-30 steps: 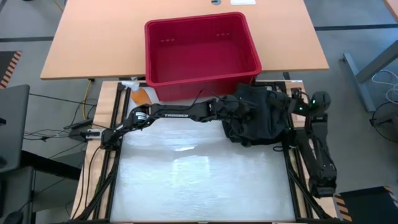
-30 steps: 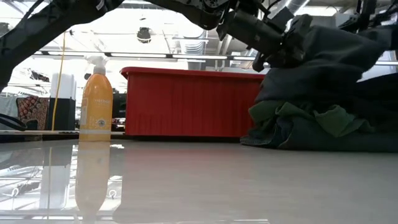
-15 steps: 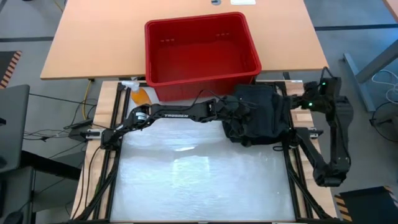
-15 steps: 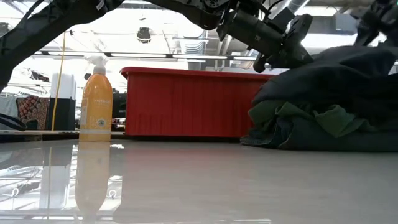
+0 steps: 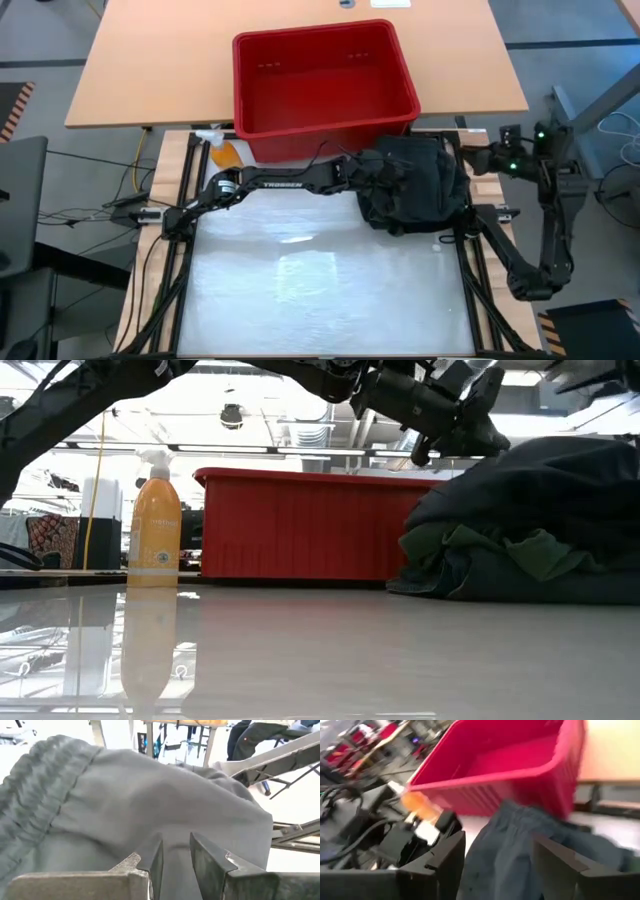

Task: Fold laundry
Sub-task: Stack the black shorts on top of the black shirt

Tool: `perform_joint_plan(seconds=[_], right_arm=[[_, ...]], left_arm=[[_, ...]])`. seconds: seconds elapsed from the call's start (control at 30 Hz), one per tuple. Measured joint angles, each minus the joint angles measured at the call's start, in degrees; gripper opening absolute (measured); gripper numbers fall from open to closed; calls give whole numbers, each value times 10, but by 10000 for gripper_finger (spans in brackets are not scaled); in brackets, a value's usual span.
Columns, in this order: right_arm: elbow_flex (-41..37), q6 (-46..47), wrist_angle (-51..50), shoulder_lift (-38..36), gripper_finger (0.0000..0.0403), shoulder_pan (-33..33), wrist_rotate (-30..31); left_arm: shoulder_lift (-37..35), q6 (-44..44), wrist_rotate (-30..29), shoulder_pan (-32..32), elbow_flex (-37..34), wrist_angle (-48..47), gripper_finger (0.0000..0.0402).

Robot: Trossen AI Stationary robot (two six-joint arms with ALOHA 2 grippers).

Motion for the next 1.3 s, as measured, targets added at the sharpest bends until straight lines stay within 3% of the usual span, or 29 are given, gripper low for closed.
perform_joint_plan(seconds=[0.23, 0.37, 0.6, 0.7, 1.07, 1.17, 1.3], right_arm=[[-84, 35, 38, -54, 185, 25, -57], [-113, 71, 93, -65, 140, 38, -59], [-115, 69, 186, 6, 20, 100, -54], [-116, 54, 179, 45, 17, 144, -33], [-172, 78, 192, 142, 14, 425, 189], [-183, 94, 168, 155, 16, 459, 281], [-185, 94, 160, 139, 17, 451, 329]], left_arm=[[-2, 18, -1, 5, 33, 4, 86], [-4, 36, -9, 15, 44, -57, 86], [-13, 55, -18, 28, 115, -190, 86], [-12, 55, -17, 28, 111, -225, 86], [-13, 67, -17, 29, 107, -251, 86], [-13, 66, -13, 31, 107, -269, 86], [-13, 62, 8, 32, 107, -311, 86]])
